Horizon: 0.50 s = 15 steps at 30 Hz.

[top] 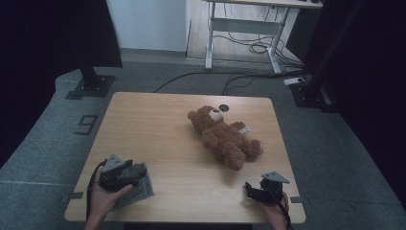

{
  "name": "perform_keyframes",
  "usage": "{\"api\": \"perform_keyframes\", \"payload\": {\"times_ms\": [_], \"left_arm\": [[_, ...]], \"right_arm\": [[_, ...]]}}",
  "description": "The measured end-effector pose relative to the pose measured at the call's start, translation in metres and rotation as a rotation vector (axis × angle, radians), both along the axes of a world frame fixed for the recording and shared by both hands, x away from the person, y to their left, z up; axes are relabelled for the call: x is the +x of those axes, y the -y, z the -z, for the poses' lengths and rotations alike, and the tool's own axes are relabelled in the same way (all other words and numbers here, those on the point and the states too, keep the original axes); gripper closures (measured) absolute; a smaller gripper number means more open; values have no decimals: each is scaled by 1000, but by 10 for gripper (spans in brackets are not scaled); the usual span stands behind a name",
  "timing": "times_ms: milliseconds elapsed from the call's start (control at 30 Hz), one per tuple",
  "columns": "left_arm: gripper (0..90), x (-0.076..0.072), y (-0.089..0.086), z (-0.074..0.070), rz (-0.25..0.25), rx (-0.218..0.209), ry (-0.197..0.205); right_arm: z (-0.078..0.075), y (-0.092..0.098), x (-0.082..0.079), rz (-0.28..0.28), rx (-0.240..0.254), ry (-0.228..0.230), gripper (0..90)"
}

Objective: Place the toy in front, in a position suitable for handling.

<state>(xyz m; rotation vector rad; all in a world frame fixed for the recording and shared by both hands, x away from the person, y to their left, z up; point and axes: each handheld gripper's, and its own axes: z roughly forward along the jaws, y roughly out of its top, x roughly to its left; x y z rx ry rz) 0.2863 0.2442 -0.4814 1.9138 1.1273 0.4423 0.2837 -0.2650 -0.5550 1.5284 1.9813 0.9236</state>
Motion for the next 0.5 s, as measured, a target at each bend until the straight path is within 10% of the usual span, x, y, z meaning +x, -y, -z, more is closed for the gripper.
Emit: {"api": "perform_keyframes", "payload": {"times_ms": [500], "left_arm": [[295,1,18,0,55,10,12]], "right_arm": [[-6,3,-9,15,62,63,146]]}}
